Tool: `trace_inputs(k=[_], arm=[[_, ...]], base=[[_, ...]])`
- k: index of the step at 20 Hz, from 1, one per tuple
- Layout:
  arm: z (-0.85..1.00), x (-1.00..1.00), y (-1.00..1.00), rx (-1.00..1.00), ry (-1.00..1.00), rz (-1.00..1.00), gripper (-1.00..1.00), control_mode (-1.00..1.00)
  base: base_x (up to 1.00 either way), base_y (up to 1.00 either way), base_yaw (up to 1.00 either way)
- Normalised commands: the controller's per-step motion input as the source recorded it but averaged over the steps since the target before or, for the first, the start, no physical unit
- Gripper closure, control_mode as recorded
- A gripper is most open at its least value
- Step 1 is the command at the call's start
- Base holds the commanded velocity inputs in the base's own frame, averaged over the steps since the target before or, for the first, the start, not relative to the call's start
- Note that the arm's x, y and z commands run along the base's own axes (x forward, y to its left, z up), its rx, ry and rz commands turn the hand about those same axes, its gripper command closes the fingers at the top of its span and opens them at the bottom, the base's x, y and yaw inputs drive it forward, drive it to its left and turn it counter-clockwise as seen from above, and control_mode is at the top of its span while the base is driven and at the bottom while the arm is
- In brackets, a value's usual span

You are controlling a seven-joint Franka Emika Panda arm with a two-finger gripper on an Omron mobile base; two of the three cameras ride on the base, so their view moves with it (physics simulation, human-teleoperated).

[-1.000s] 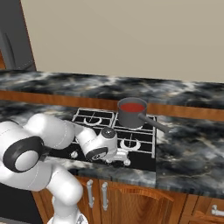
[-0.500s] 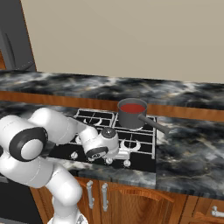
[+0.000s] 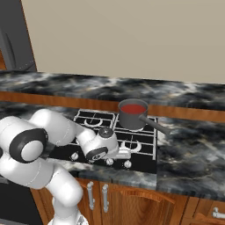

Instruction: Wait until the marinara sauce is simmered to a deep red color and then turn off the stove.

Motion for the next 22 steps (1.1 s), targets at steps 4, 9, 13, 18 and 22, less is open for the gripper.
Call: trace_inputs(k=[4,9,13,18,22], arm=[[-0.21,0.0,-0.19,0.0,0.17,-0.86,1.0,-1.0],[-0.26,0.0,-0.03,0.0,0.16,-0.98,1.0,-1.0],[-0.29,0.0,-0.01,0.0,0.1,-1.0,1.0,-1.0],[-0.25,-0.16,-0.5,0.08,0.12,-0.79,1.0,-1.0],[0.0,0.0,-0.03,0.0,0.02,-0.03,1.0,-1.0]], base=[[0.0,0.0,0.0],[0.0,0.0,0.0],[0.0,0.0,0.0],[0.0,0.0,0.0],[0.0,0.0,0.0]])
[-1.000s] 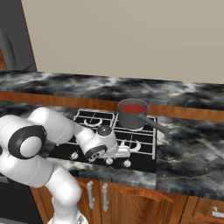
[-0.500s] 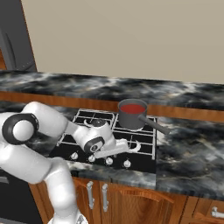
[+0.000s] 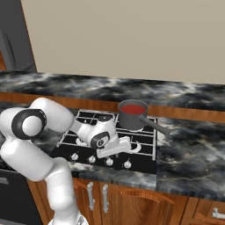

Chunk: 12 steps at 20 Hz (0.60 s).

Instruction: Wait until the marinara sauce is simmered to a deep red color and then turn off the stove.

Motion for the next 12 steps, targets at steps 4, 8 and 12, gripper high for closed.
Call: trace_inputs(k=[4,8,12], arm=[[-0.11,-0.32,0.0,0.0,0.0,0.0,1.0,-1.0],[0.0,-0.01,0.0,0.0,0.0,0.0,1.0,-1.0],[-0.13,-0.17,-0.26,0.0,0.0,-0.34,1.0,-1.0]], base=[[0.0,0.0,0.0],[0.0,0.0,0.0],[0.0,0.0,0.0]])
